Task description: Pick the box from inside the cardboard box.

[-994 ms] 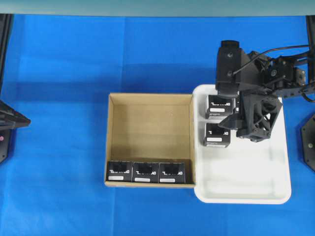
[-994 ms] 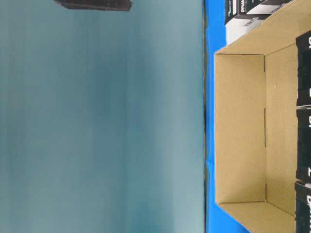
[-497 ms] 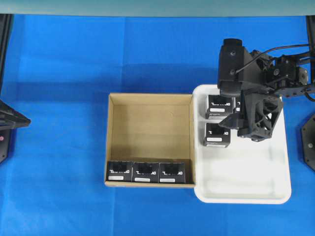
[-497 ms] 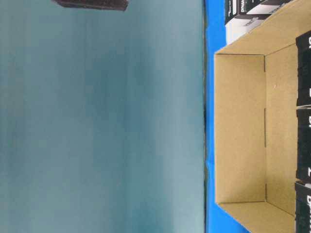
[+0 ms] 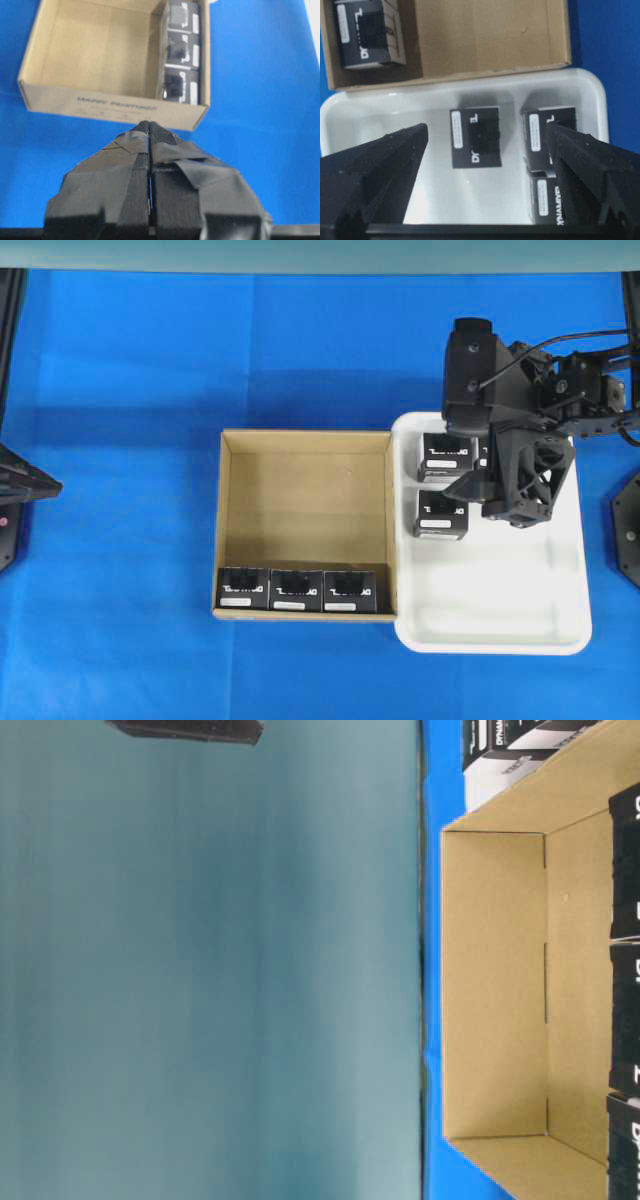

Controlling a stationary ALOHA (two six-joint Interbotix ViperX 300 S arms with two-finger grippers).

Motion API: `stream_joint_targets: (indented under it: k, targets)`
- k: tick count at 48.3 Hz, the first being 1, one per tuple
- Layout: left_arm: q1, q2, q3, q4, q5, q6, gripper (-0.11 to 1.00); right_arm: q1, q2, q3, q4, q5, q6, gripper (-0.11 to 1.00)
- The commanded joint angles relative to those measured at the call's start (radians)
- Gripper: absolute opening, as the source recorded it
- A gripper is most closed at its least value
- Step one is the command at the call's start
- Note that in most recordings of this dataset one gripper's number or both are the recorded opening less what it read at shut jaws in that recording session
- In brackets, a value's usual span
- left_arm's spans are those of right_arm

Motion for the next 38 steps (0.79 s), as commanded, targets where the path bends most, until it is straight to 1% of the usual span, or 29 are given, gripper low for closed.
stream_joint_targets:
  k: [1, 28, 38]
  targets:
    - [0.0, 0.014, -0.028, 0.002, -0.008, 0.0, -0.06, 0.0, -0.003, -0.005, 0.003, 0.0, 0.002, 0.95]
    - [-0.002, 0.011, -0.028, 0.002, -0.008, -0.002, -0.06, 0.0, -0.003, -0.002, 0.003, 0.003, 0.003, 0.95]
    - [0.0, 0.006, -0.025, 0.002, -0.006, 0.009, -0.06, 0.0, -0.003, 0.006, 0.006, 0.005, 0.003, 0.95]
